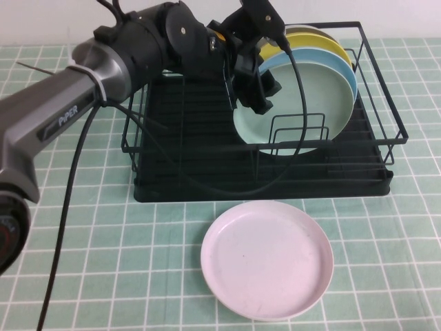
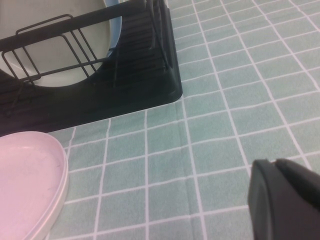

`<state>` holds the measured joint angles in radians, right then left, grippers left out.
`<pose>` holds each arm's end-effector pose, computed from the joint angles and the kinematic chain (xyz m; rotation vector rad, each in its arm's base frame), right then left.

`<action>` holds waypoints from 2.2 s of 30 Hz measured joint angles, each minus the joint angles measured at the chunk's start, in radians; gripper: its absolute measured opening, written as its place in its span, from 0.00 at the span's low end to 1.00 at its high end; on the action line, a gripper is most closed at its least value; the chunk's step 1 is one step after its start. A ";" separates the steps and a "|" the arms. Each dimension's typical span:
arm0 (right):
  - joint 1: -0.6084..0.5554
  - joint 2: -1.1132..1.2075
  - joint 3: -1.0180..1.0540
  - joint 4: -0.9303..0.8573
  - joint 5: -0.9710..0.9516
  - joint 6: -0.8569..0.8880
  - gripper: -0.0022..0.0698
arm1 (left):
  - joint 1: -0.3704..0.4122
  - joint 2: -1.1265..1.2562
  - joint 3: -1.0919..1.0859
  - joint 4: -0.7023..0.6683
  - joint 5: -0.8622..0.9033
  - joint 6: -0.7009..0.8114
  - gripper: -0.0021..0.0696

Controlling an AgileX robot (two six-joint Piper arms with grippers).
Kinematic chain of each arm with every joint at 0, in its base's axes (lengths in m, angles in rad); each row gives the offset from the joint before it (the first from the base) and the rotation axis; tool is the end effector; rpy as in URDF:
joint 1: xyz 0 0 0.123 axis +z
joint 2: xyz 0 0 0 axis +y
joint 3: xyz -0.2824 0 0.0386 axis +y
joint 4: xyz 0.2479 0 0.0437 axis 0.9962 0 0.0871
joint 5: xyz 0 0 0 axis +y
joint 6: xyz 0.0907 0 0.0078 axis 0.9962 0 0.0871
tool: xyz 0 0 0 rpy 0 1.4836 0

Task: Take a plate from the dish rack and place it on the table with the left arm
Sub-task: Grasp the plate from the shelf

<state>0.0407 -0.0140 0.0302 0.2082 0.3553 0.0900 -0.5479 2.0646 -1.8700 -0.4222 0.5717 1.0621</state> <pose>0.0526 0.0087 0.1723 0.1766 1.8491 0.2937 0.4084 -0.2729 0.2953 1.3817 1.7057 -0.1610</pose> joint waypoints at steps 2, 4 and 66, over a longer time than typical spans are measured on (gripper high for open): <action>0.000 0.000 0.000 0.000 0.000 0.000 0.00 | 0.000 0.005 -0.002 -0.004 -0.007 0.000 0.55; 0.000 0.000 0.000 0.000 0.000 0.000 0.00 | 0.000 0.009 -0.002 -0.008 -0.014 0.002 0.49; 0.000 0.000 0.000 0.000 0.000 0.000 0.00 | -0.062 0.021 -0.001 0.075 -0.142 0.002 0.09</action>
<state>0.0407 -0.0140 0.0302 0.2082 0.3553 0.0900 -0.6097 2.0855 -1.8711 -0.3470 0.4301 1.0640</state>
